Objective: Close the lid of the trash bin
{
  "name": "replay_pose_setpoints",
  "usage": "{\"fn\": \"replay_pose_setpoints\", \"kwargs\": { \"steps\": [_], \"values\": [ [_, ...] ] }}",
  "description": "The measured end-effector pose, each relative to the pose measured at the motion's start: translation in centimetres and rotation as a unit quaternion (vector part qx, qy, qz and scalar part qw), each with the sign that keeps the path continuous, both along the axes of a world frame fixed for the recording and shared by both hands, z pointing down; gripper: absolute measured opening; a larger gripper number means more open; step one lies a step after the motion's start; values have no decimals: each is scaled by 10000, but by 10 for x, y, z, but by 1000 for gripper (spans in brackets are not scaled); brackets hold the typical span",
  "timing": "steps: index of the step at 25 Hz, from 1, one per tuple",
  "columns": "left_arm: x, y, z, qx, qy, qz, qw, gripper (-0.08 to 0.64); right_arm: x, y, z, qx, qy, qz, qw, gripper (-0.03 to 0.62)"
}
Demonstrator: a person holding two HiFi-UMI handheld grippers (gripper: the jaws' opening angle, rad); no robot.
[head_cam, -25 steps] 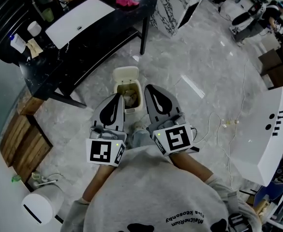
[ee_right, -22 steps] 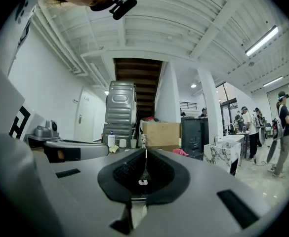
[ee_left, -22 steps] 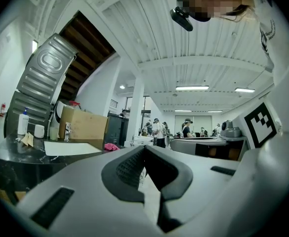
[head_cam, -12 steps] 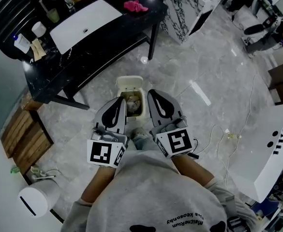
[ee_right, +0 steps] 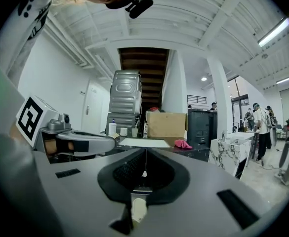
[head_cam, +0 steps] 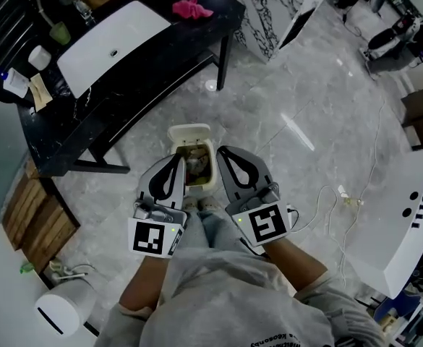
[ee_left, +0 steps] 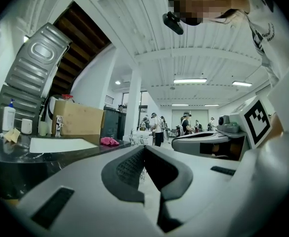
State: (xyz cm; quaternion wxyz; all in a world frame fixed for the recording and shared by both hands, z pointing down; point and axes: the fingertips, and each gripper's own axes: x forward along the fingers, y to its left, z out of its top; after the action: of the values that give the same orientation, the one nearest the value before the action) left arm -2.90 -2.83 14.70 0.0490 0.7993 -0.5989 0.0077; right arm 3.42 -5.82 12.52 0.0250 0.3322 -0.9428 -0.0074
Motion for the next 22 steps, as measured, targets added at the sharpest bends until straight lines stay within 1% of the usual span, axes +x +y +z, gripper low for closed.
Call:
{"fn": "replay_pose_setpoints", "kwargs": {
  "steps": [5,12,14,16,18,22],
  "values": [
    [-15,-24,25,-29,51,95,9999,20,-13,-20,29,-96,141,-21,9999,32],
    [-39,-48,74,-124,-87,299,9994,20,-38,-48,77,-168,482,-146,9986,32],
    [-45,-53,87,-162,-34,285,9995,20,-43,-52,94,-158,664,-246,9974,32],
    [-49,-58,99,-216,65,264,9994,20,-47,-56,115,-129,1008,-409,9940,32],
    [-52,-62,114,-290,67,313,9991,20,-52,-60,134,-133,1284,-548,9901,32],
    [-57,-69,142,-413,64,466,9980,20,-58,-70,164,-246,1407,-610,9879,32]
  ]
}}
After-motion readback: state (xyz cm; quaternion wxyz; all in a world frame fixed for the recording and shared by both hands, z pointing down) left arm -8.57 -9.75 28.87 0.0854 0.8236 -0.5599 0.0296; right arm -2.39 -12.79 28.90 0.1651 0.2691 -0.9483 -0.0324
